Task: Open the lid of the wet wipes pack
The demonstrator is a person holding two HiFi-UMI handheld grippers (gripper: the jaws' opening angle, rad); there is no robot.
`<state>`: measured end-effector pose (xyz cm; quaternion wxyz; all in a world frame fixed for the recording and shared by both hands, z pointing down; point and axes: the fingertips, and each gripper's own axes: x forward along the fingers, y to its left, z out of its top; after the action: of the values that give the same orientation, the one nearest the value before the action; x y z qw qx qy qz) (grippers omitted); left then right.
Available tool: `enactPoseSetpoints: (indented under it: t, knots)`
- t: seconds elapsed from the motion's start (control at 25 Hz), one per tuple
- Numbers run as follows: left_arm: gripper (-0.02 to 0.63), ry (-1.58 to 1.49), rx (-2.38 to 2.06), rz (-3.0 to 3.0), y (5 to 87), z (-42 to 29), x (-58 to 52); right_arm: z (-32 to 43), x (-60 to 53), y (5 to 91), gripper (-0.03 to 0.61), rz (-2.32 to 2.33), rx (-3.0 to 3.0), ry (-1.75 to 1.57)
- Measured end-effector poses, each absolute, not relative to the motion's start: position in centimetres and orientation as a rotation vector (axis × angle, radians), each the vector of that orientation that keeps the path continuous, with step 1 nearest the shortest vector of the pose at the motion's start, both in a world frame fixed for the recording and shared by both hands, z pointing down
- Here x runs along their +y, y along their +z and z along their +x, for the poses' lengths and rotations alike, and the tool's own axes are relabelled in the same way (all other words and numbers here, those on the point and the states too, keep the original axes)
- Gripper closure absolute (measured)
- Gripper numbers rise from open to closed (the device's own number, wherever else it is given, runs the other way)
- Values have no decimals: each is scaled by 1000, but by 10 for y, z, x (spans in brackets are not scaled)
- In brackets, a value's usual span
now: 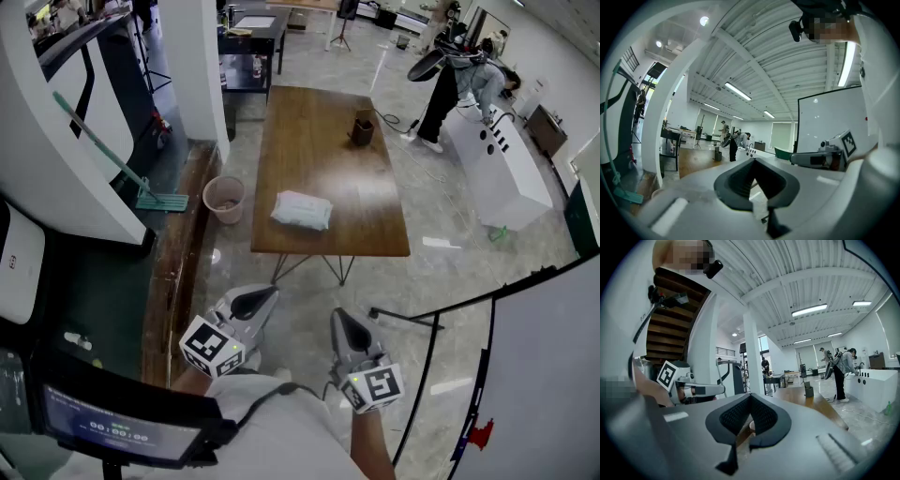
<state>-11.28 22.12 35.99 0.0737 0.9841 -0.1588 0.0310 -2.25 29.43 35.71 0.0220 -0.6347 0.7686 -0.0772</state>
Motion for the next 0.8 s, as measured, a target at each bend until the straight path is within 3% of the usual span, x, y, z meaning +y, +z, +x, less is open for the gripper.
enactPoseSetpoints:
  t: [0.8]
  knots:
    - [607, 129, -584, 2952, 365, -116, 268, -10, 332, 366, 569, -1884, 2413, -268]
